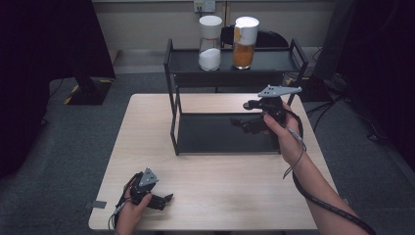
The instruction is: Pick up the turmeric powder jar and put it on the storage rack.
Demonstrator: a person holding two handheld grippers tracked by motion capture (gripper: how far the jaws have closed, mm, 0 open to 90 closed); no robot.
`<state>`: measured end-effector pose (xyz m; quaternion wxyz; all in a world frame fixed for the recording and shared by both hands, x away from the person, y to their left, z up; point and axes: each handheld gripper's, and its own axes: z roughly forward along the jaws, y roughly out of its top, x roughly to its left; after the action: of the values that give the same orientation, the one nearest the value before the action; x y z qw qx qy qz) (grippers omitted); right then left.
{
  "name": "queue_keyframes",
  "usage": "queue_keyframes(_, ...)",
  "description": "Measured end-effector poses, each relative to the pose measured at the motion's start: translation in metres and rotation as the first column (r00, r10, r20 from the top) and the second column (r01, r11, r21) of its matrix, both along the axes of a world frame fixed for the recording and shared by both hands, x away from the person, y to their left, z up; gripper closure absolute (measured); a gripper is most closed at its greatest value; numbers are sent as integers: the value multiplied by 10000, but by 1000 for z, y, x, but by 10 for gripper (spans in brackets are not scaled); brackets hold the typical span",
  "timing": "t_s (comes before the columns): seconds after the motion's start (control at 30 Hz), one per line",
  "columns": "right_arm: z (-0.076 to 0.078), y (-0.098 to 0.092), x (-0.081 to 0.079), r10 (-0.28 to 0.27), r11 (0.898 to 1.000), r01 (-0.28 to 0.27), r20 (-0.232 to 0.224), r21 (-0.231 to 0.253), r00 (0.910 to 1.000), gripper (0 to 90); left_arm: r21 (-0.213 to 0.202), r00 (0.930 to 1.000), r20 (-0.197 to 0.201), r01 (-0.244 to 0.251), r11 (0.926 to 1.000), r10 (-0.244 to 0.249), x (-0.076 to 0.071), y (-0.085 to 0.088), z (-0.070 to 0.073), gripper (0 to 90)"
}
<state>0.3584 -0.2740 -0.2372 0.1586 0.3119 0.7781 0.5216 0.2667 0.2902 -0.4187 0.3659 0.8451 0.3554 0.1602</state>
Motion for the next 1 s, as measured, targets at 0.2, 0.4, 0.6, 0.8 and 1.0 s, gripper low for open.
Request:
queue_keyframes(0.2, -13, -4, -2, 48, 10000, -48, -141, 23, 9999, 15, 2, 10000, 0, 0, 10000, 0, 0, 0, 0, 0)
queue_keyframes(0.4, -27, -9, -3, 64, 9999, -60, -322, 111, 9995, 16, 0, 10000, 0, 2, 10000, -2, 0, 0, 0, 0)
queue_keyframes(0.6, -41, -14, -5, 125, 9998, -119, -446, 138, 9989, 15, 1, 10000, 0, 2, 10000, -2, 0, 0, 0, 0)
queue_keyframes(0.8, -56, -20, -7, 137, 9998, -127, -644, 170, 9978, 15, 2, 10000, 2, 3, 10000, -3, 0, 0, 0, 0)
queue_keyframes(1.0, -68, -25, -9, 174, 9998, -166, -752, 120, 9970, 15, -1, 10000, 2, 0, 10000, 0, 0, 0, 0, 0)
